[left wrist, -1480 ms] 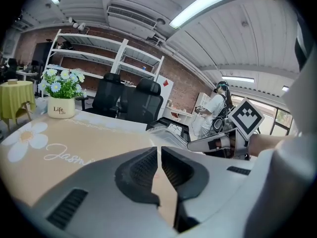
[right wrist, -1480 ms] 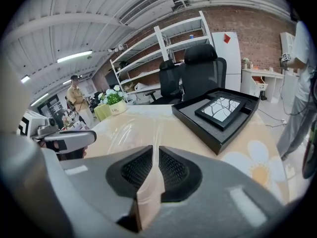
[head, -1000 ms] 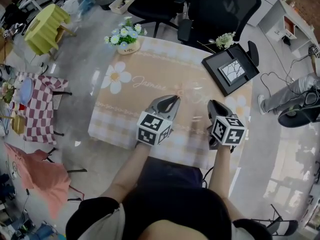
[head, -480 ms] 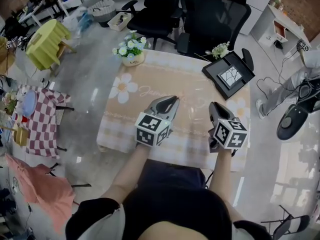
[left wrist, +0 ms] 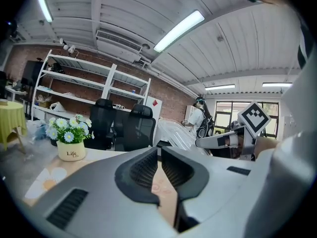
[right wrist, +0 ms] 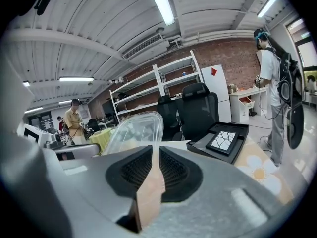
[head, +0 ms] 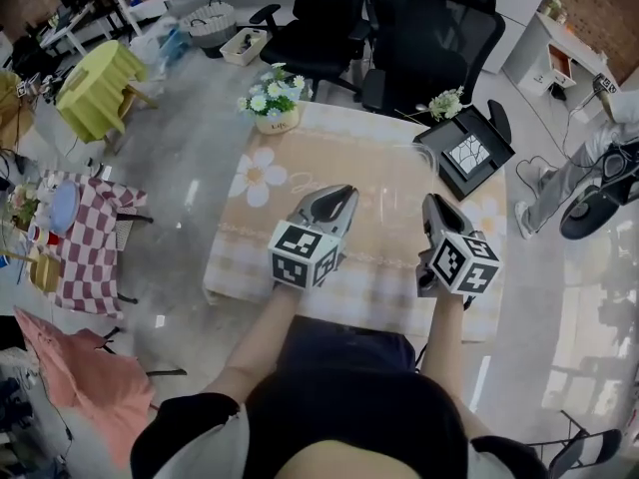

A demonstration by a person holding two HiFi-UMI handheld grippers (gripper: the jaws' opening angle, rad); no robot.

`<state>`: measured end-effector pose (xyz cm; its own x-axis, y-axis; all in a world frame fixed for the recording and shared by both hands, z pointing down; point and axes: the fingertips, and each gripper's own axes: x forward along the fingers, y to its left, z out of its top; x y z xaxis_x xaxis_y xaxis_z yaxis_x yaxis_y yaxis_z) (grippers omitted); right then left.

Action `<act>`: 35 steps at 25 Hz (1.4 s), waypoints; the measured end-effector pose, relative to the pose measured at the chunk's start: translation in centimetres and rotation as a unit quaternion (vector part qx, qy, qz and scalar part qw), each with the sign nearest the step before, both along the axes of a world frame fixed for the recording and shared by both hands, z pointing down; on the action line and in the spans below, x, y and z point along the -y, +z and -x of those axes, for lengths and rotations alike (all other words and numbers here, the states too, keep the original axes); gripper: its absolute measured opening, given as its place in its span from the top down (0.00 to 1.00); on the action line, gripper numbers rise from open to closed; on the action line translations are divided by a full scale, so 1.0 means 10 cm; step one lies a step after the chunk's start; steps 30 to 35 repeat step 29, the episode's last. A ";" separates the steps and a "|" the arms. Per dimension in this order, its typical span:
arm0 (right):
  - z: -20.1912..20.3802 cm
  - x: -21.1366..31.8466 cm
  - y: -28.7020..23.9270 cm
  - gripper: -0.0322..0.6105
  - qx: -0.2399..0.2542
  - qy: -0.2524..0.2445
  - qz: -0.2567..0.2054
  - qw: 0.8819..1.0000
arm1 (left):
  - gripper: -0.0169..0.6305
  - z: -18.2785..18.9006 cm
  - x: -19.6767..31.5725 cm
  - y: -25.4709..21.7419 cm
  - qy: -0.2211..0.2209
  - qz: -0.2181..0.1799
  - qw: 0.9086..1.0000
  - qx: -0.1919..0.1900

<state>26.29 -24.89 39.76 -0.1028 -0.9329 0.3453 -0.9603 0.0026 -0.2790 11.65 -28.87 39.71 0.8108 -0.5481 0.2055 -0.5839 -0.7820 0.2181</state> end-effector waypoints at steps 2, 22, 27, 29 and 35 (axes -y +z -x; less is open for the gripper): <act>0.02 0.02 -0.01 0.87 0.002 -0.002 -0.002 1.000 | 0.92 0.02 0.01 -0.01 -0.003 -0.001 1.000 -0.001; 0.19 0.03 0.05 0.87 0.003 -0.004 0.004 1.000 | 0.92 0.19 0.09 0.05 -0.014 0.004 1.000 -0.006; 0.23 0.07 0.07 0.87 0.003 -0.007 0.006 1.000 | 0.92 0.23 0.14 0.09 -0.017 0.006 1.000 -0.007; 0.26 0.10 0.08 0.87 0.002 -0.011 0.006 1.000 | 0.92 0.25 0.16 0.11 -0.019 0.007 1.000 -0.007; 0.26 0.10 0.08 0.87 0.002 -0.011 0.006 1.000 | 0.92 0.25 0.16 0.11 -0.019 0.007 1.000 -0.007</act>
